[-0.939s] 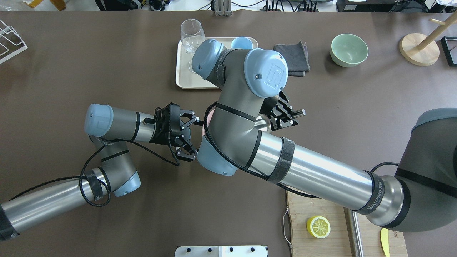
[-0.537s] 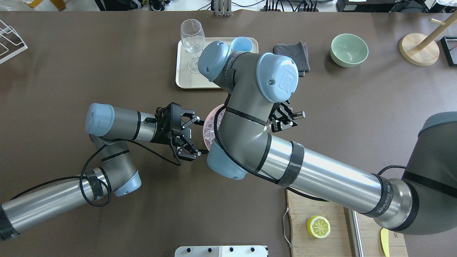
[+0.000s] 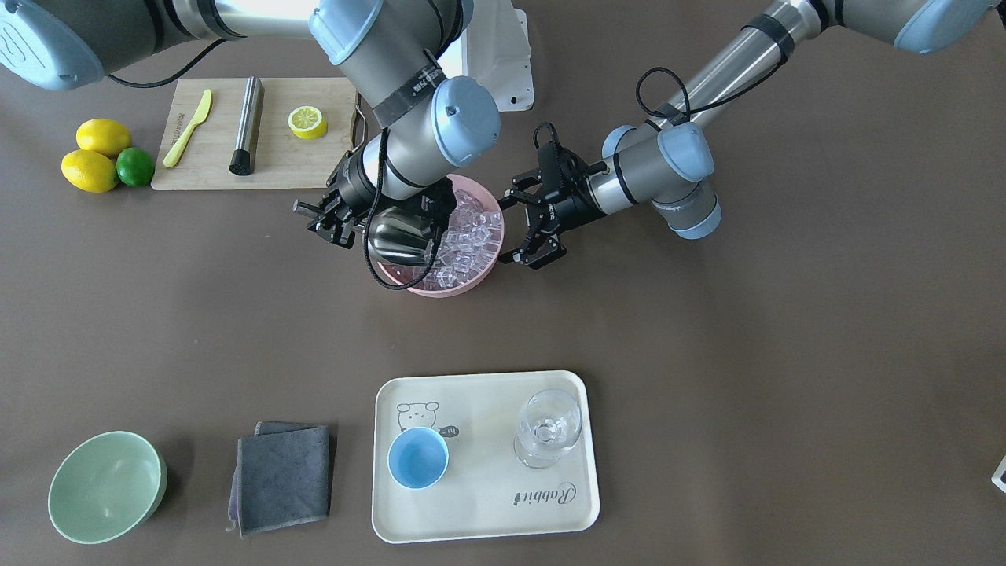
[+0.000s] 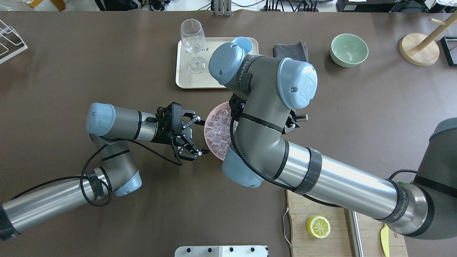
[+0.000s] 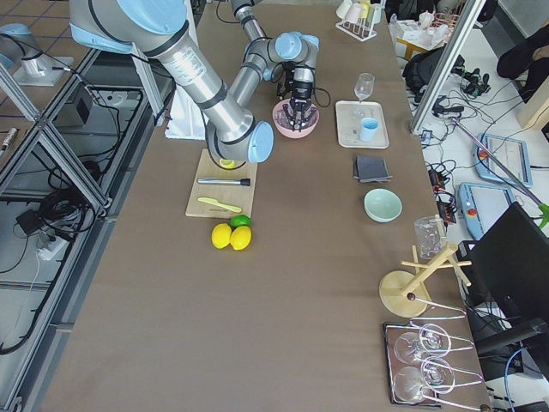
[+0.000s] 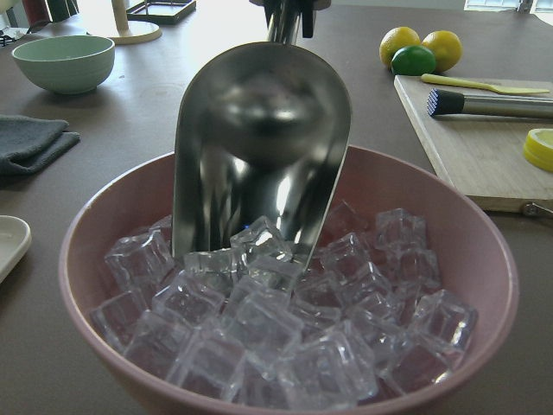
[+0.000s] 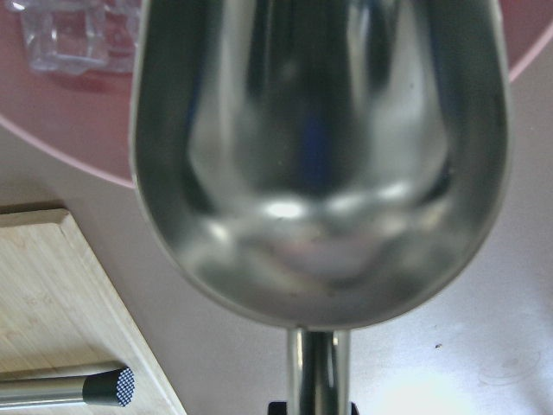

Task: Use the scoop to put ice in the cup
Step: 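Drag the scoop through the ice with right gripper while left gripper steadies the bowl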

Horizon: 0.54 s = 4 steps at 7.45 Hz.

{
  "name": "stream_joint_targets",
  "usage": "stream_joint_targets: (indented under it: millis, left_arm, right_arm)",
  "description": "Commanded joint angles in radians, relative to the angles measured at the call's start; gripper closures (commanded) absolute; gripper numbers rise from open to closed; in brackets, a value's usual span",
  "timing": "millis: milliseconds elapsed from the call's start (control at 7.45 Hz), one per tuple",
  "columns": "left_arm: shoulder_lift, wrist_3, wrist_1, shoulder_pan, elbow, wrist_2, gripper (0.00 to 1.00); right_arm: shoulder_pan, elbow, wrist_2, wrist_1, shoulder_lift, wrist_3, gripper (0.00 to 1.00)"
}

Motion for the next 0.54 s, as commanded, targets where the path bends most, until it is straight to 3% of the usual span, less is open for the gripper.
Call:
stream_joint_targets:
  millis: [0,403]
  left_arm:
    - [-0.010,-0.001,0.035,0.000,-0.013,-0.001,0.01]
    - [-0.013,0.001,0.066,0.000,-0.028,-0.001,0.01]
  right_arm:
    - [0.000,0.019,0.016,0.045,-0.026,0.054,1.00]
    - [0.000,0.032,0.025,0.076,-0.039,0.094,1.00]
